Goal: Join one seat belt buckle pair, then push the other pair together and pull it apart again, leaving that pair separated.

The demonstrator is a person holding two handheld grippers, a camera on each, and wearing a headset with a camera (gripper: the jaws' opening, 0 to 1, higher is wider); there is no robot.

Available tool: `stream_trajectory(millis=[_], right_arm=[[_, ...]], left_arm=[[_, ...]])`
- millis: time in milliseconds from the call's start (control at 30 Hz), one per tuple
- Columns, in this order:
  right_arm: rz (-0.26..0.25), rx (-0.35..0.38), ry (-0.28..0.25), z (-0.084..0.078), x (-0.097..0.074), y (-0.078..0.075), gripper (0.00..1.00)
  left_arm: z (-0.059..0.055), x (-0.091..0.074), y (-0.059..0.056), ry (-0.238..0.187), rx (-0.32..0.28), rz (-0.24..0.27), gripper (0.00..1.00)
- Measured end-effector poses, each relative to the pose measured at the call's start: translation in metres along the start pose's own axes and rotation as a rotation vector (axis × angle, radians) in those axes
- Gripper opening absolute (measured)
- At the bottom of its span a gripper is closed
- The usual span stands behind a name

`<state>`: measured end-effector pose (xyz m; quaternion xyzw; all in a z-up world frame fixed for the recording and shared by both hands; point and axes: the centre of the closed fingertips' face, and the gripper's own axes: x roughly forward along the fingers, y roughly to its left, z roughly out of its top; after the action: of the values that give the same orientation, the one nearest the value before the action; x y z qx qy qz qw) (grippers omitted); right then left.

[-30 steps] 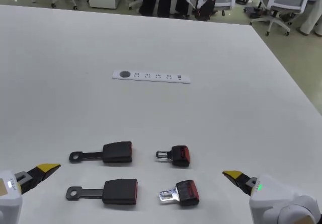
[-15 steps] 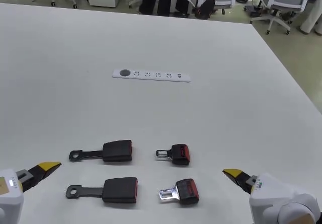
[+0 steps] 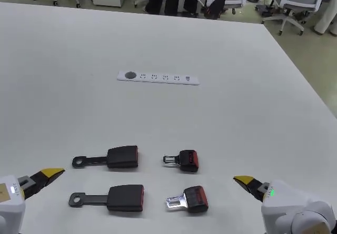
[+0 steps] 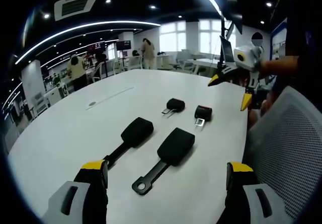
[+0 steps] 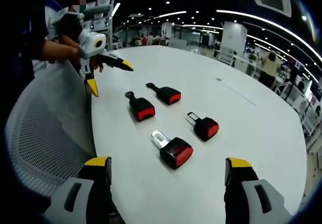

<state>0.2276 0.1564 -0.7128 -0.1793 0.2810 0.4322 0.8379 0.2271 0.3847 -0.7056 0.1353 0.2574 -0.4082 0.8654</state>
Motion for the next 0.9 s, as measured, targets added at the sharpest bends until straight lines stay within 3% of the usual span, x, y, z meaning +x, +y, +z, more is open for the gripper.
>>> stream_trajectory(millis=[600, 900], right_arm=[[0.025, -0.015, 0.026, -0.006, 0.004, -0.003, 0.93], [0.058, -0.070, 0.047, -0.008, 0.011, -0.007, 0.86]], left_arm=[[0.000, 0.005, 0.000, 0.023, 0.021, -0.031, 1.00], [0.001, 0.017, -0.002, 0.058, 0.057, -0.093, 0.96]])
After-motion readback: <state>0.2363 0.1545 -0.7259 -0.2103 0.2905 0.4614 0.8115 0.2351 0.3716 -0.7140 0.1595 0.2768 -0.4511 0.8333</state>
